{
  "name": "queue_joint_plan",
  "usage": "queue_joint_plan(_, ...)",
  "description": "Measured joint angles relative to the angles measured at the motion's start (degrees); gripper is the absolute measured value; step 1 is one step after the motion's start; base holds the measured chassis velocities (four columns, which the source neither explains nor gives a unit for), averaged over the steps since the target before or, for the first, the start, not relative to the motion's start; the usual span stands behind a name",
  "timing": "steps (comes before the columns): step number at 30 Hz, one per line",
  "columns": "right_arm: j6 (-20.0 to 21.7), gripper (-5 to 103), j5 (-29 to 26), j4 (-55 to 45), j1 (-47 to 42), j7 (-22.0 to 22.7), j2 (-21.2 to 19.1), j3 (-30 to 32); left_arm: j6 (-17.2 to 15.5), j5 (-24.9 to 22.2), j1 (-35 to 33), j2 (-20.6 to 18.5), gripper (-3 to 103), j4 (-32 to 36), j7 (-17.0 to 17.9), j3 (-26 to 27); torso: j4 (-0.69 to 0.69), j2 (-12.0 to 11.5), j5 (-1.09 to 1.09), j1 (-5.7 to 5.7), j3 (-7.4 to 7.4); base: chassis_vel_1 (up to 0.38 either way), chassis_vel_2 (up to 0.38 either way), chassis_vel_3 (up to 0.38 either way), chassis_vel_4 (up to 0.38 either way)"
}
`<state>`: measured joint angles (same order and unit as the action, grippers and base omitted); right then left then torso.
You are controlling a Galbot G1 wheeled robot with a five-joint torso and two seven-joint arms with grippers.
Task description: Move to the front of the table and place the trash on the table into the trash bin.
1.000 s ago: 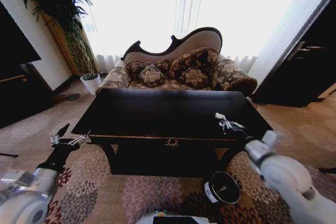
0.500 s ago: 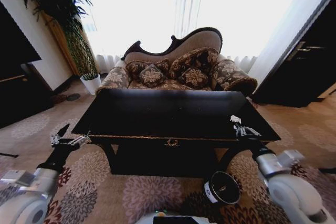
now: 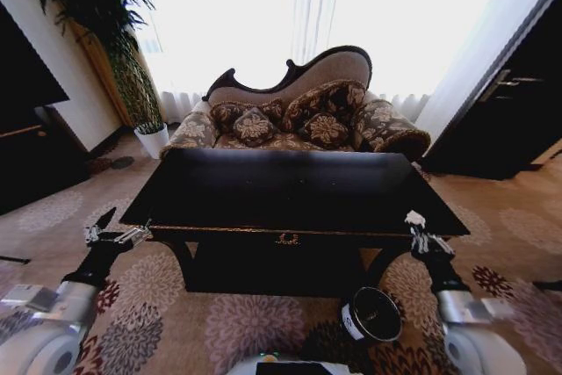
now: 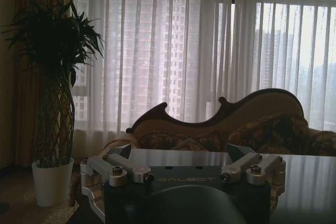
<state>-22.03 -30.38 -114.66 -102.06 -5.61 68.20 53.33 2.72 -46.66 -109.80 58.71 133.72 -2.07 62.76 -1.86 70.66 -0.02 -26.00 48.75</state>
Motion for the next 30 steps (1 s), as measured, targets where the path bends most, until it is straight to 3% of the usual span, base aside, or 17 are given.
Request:
queue_joint_plan(9, -4.81, 0, 0.83, 9.83, 1.71, -2.79, 2.93, -0.59, 0.0, 0.0, 0.0, 0.0, 100, 0.0, 0.0, 0.0, -0.01, 0.0, 0.0, 0.0, 0.0, 0.0, 0.0, 0.0, 0.0)
queue_joint_plan(18, -8.48, 0, 3.14, 21.93, 4.51, -4.16, 5.28, -5.7, 0.0, 0.0, 0.0, 0.0, 100, 0.0, 0.0, 0.0, 0.0, 0.0, 0.01, 0.0, 0.0, 0.0, 0.0, 0.0, 0.0)
queue_joint_plan(26, -9.57, 0, 4.6, 30.85, 7.21, -3.22, 5.48, -10.28, 0.0, 0.0, 0.0, 0.0, 100, 0.0, 0.0, 0.0, -0.01, 0.0, 0.0, 0.0, 0.0, 0.0, 0.0, 0.0, 0.0)
queue_joint_plan(30, -9.11, 0, 6.05, 37.64, 10.77, -0.11, 5.11, -14.92, 0.0, 0.0, 0.0, 0.0, 100, 0.0, 0.0, 0.0, 0.0, 0.0, 0.0, 0.0, 0.0, 0.0, 0.0, 0.0, 0.0)
